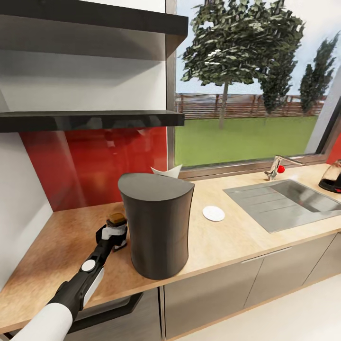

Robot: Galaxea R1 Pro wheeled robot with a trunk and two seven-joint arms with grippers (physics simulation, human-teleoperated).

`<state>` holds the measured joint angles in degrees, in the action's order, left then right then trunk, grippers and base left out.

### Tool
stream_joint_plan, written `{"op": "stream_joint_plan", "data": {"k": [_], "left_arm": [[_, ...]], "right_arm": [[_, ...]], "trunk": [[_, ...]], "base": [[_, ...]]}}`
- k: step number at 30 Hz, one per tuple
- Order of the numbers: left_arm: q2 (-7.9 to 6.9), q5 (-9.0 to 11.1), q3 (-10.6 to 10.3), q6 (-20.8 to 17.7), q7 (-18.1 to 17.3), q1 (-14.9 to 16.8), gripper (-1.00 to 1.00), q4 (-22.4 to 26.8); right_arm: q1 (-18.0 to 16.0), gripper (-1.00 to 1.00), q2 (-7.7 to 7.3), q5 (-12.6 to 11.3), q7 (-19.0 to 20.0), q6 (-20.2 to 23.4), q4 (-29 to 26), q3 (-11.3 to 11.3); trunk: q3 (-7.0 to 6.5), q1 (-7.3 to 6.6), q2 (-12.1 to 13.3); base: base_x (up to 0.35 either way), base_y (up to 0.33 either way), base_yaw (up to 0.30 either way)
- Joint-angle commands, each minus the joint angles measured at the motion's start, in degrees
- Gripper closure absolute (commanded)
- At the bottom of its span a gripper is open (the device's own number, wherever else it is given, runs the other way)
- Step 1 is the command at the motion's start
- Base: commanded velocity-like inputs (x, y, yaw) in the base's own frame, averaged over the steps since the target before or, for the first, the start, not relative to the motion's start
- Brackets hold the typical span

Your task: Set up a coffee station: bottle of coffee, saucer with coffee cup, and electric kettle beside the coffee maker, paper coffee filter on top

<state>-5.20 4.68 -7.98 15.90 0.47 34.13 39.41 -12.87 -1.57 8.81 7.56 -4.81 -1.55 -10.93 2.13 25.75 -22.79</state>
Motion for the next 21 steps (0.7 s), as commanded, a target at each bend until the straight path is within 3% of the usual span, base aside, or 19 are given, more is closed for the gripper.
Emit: {"op": "stream_joint_plan", "data": {"k": [1,21], "left_arm": [[-0.07,0.50,-0.28,0.18,0.05,0.06,-1.00,-0.04],[-0.07,0.59,-0.26,0.23,0.12,0.00,-1.00,-0.10]], "right_arm": [[-0.05,-1.00,-0.01,0.57,0.17,-0.20,0.05,-0.50],[-0.05,-1.00,-0.01,0.59,0.17,-0.20,0.05,-0.50]], "trunk": [[0.13,0.04,-0.13],[0.13,0.04,-0.13]], "base": [[0.000,0.000,0.000],[0.000,0.000,0.000]]}}
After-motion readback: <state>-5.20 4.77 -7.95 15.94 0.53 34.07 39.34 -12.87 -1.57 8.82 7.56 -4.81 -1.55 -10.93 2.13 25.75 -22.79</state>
